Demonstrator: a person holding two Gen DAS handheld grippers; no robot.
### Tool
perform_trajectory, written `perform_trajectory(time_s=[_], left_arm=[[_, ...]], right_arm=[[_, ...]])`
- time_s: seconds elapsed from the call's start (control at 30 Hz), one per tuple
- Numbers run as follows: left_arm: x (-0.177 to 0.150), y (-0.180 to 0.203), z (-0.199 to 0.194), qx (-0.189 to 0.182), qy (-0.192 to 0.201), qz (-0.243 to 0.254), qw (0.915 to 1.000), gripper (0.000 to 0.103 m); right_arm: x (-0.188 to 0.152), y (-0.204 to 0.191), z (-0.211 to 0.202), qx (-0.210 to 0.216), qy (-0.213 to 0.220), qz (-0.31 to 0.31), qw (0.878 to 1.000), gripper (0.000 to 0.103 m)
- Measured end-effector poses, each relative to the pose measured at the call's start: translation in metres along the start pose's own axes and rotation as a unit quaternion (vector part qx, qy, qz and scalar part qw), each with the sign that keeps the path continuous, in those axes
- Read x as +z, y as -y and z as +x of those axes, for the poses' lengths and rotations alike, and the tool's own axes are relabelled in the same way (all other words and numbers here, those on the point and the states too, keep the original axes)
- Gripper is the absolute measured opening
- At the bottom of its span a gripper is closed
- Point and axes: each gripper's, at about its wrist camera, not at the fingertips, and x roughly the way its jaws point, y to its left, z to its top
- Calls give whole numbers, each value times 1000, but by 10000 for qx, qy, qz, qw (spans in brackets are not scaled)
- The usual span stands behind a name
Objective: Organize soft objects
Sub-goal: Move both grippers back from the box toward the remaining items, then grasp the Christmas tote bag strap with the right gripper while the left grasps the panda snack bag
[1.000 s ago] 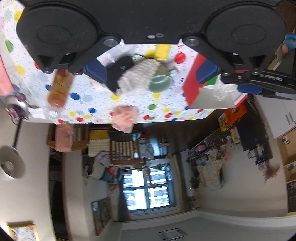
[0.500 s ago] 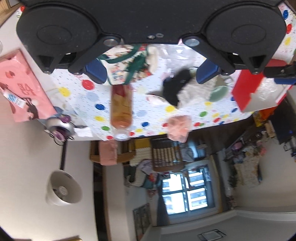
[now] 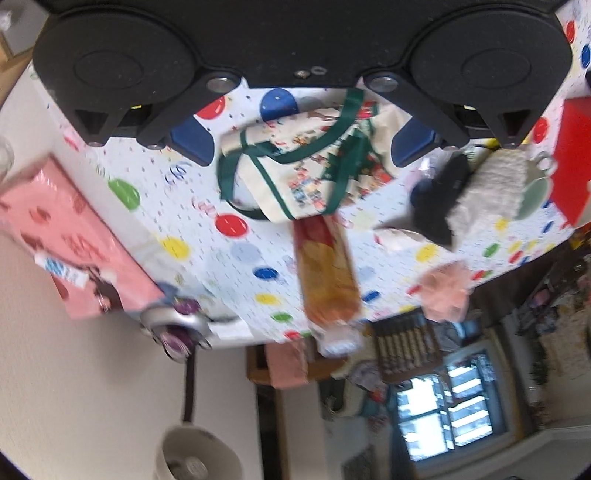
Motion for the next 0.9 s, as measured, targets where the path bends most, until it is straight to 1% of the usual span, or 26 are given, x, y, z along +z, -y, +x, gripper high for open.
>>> perform_trajectory(time_s=[0.07,0.17,0.27,0.4,0.57,0.67,0.8,0.9], left_arm=[[-4,-1,8,31,-63,36,10000,103],[-12,-2,20,183,-136,146,9996,103],[-19,-3,32,254,-264,188,9992,103],[-27,-5,43,326,-349,247,9986,103],[-36,-7,59,418,-563,286,9971,103],[-42,-8,66,404,-699,258,9964,103],[-49,-7,78,395,-914,275,9946,103],[-54,-7,87,451,-1083,236,9928,103]], right_arm=[[4,3,12,-150,-122,172,9997,100],[13,-2,26,-195,-210,279,9992,100],[23,-18,37,-170,-264,251,9992,100],[32,-40,61,-245,-400,178,9987,100],[35,-60,93,-407,-634,220,9969,100],[35,-70,108,-547,-727,185,9957,100],[33,-78,126,-800,-806,142,9934,100],[31,-81,137,-835,-913,157,9922,99]])
